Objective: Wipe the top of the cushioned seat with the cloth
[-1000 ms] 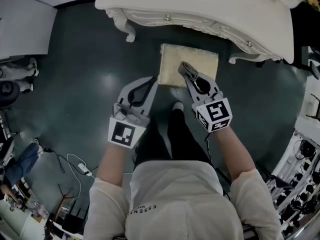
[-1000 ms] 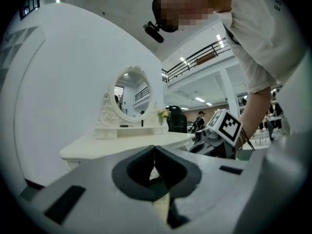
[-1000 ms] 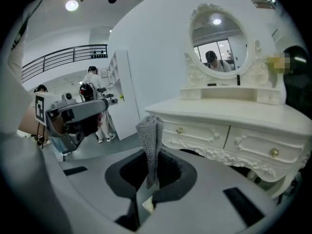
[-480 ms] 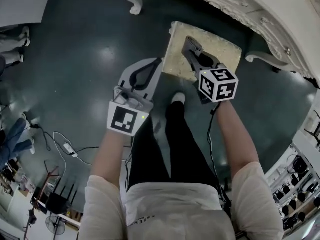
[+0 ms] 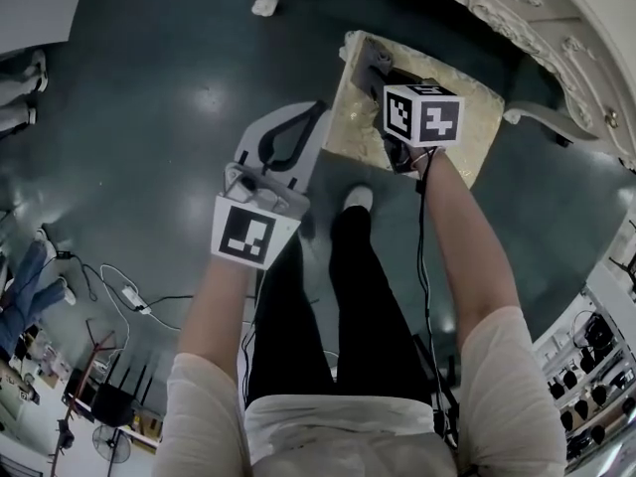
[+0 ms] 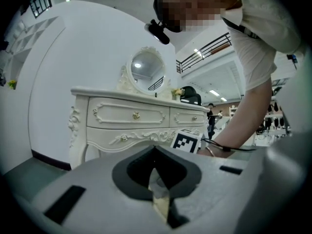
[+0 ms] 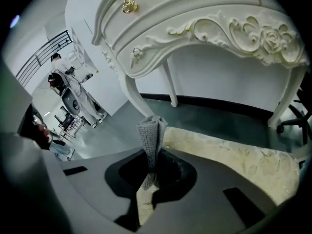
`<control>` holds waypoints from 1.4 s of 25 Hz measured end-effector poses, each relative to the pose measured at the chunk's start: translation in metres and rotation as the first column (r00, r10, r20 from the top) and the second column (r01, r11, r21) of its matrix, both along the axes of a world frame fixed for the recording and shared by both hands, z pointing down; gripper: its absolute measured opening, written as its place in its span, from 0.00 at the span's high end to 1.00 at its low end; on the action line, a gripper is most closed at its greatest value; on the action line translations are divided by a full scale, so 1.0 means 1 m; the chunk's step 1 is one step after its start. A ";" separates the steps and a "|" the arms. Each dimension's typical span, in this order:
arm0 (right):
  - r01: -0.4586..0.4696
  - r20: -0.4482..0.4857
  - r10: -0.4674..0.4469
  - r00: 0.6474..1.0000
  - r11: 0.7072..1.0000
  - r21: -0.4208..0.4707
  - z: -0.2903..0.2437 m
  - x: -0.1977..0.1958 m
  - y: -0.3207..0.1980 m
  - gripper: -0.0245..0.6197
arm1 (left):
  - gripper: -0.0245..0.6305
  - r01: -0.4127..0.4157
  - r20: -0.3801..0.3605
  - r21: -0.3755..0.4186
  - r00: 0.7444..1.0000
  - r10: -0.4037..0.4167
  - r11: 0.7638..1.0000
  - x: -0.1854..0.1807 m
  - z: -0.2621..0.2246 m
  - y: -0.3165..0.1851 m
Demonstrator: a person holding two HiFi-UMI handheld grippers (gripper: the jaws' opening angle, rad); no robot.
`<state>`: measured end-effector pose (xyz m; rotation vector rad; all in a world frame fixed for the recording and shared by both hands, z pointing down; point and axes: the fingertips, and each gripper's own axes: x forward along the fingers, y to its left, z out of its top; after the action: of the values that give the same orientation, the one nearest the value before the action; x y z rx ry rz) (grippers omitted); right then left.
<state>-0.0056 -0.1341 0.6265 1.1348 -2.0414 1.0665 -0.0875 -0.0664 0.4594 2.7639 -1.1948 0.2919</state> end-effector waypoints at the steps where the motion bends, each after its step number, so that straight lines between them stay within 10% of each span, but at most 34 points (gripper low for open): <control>1: -0.010 -0.018 0.010 1.000 1.000 -0.013 0.006 0.002 -0.003 0.91 | 0.96 0.000 -0.003 0.003 1.000 0.000 1.000 0.000 0.001 -0.001; 35: -0.177 -0.269 0.148 0.952 0.980 -0.089 0.021 0.162 0.015 0.91 | 0.96 -0.153 0.059 0.036 0.987 0.150 0.988 0.120 -0.001 -0.004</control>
<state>0.1559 -0.1186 0.6475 1.3273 -1.6859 1.0342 0.0328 -0.0700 0.4580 2.9057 -1.0140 0.3653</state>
